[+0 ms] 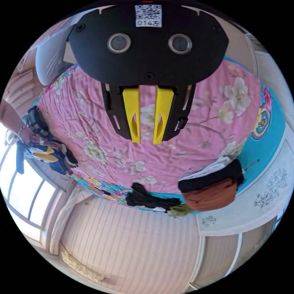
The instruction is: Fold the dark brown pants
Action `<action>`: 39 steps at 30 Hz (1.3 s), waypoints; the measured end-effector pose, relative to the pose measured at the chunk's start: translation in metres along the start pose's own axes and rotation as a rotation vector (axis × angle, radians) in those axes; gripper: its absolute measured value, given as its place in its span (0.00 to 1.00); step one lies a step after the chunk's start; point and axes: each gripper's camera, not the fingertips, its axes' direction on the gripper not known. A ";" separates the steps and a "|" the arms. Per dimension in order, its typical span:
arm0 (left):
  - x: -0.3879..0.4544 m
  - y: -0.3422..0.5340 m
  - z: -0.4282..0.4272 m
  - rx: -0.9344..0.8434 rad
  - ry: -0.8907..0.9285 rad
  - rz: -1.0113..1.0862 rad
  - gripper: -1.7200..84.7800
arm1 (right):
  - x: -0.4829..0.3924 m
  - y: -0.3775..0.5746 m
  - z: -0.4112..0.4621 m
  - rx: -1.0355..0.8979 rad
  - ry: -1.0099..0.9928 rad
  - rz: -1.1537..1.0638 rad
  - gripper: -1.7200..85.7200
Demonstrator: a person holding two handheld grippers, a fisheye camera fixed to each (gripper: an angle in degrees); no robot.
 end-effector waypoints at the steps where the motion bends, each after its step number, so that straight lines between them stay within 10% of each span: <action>1: -0.015 -0.001 -0.003 0.006 -0.014 -0.024 0.11 | -0.006 -0.012 0.011 -0.001 -0.016 -0.020 0.18; 10: -0.181 -0.080 -0.011 0.148 -0.113 -0.221 0.14 | -0.068 -0.187 0.175 0.060 -0.147 -0.095 0.20; 23: -0.247 -0.159 0.027 0.061 -0.068 -0.294 0.13 | -0.015 -0.281 0.336 0.056 -0.366 0.566 0.11; 34: -0.134 -0.165 -0.145 0.370 0.311 0.079 0.07 | 0.038 -0.183 0.162 0.241 -0.633 0.389 0.02; 39: -0.025 -0.050 -0.198 0.322 0.767 0.255 0.07 | -0.020 -0.001 0.042 0.240 -0.659 0.289 0.02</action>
